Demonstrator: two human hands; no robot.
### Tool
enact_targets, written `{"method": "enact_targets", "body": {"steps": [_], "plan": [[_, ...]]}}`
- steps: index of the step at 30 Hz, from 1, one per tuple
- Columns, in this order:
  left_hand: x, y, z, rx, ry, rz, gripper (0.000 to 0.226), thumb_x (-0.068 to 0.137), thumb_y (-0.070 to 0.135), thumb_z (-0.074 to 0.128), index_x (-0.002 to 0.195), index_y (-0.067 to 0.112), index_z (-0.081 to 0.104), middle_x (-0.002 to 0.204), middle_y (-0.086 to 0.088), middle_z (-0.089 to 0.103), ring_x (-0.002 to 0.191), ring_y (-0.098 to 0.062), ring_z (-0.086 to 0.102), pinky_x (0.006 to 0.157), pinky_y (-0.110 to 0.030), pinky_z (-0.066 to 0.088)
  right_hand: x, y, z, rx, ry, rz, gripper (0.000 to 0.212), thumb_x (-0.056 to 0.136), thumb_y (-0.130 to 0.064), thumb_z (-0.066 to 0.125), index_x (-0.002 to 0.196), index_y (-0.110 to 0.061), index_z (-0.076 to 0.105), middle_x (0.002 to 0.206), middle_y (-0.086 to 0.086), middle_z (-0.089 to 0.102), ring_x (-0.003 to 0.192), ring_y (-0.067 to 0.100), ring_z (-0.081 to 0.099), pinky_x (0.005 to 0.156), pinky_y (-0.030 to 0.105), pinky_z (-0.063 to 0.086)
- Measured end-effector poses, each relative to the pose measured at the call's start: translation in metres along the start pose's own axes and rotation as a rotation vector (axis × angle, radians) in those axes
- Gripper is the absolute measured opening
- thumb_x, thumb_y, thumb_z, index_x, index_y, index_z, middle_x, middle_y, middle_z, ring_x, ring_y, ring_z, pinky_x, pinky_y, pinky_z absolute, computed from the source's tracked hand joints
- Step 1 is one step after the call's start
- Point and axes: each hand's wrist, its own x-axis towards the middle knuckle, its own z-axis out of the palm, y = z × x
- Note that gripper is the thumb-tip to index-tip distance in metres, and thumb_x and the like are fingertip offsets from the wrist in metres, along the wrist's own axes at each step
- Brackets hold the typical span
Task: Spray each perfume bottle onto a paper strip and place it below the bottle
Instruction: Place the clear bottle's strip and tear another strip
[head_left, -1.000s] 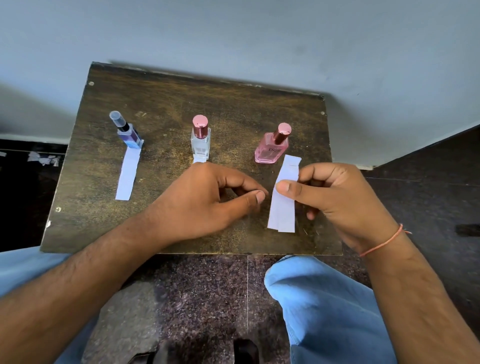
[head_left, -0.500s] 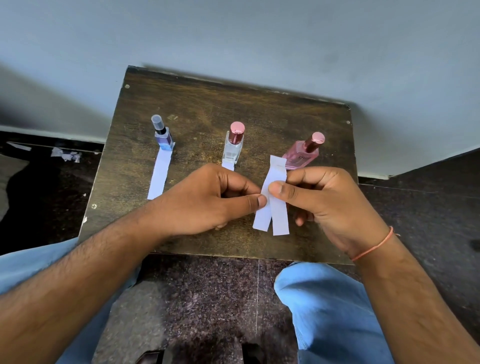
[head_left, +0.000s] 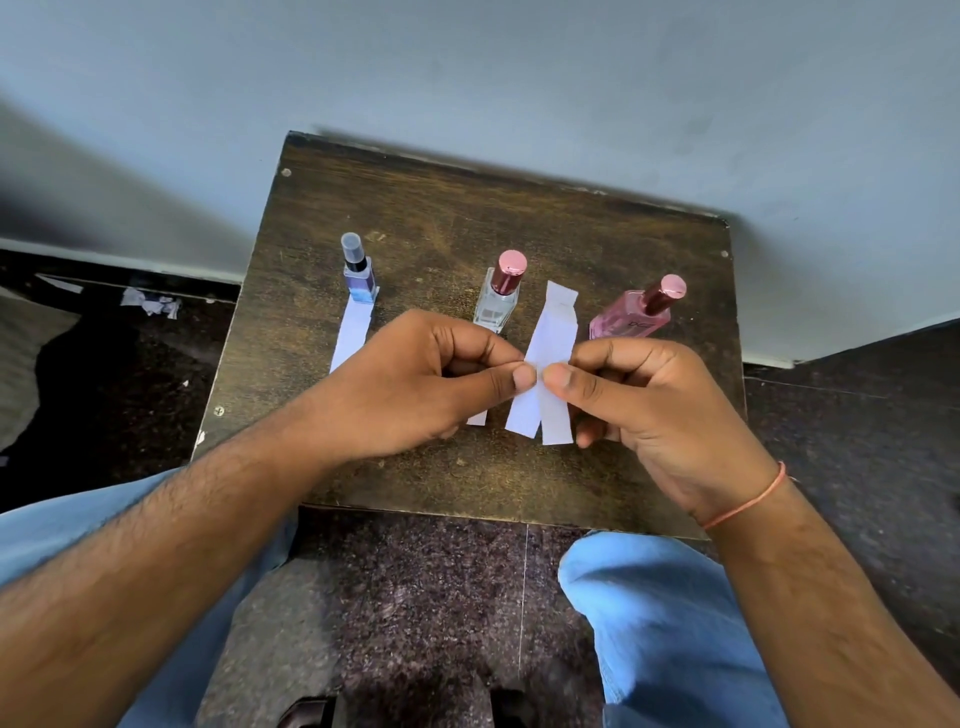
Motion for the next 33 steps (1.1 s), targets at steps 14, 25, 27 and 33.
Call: {"method": "enact_targets", "body": {"steps": [14,25,27,33], "plan": [[0.006,0.009,0.003,-0.088,-0.107,0.019,0.019,0.106,0.016,0.060,0.104,0.015,0.078,0.066,0.024,0.070,0.048,-0.006,0.042,0.054,-0.016,0.041,0.001,-0.001,-0.011,0.133,-0.070,0.033,0.055,0.052,-0.057,0.103,0.088,-0.019,0.087,0.097,0.013,0.082,0.089,0.036,0.070,0.067,0.037,0.057],[0.009,0.006,0.006,-0.101,-0.121,0.062,0.018,0.099,0.029,0.067,0.098,0.026,0.084,0.065,0.007,0.061,0.051,-0.011,0.042,0.054,-0.020,0.042,-0.002,0.001,-0.016,0.128,-0.075,0.030,0.053,0.055,-0.056,0.101,0.090,-0.019,0.088,0.095,0.011,0.083,0.093,0.039,0.065,0.071,0.038,0.054],[0.009,0.004,0.005,-0.071,-0.106,0.066,0.018,0.098,0.031,0.068,0.099,0.026,0.085,0.061,0.003,0.057,0.050,-0.012,0.044,0.053,-0.021,0.042,-0.001,0.001,-0.016,0.123,-0.067,0.035,0.052,0.057,-0.056,0.100,0.091,-0.018,0.088,0.095,0.014,0.082,0.093,0.042,0.063,0.072,0.044,0.051],[0.010,-0.001,0.007,-0.042,-0.030,0.099,0.024,0.089,0.024,0.079,0.107,0.008,0.085,0.096,-0.001,0.086,0.086,-0.029,0.082,0.080,-0.039,0.064,0.000,0.003,-0.012,0.081,-0.055,-0.005,0.034,0.069,-0.042,0.094,0.095,-0.020,0.088,0.098,0.028,0.081,0.091,0.059,0.066,0.082,0.069,0.051]]}}
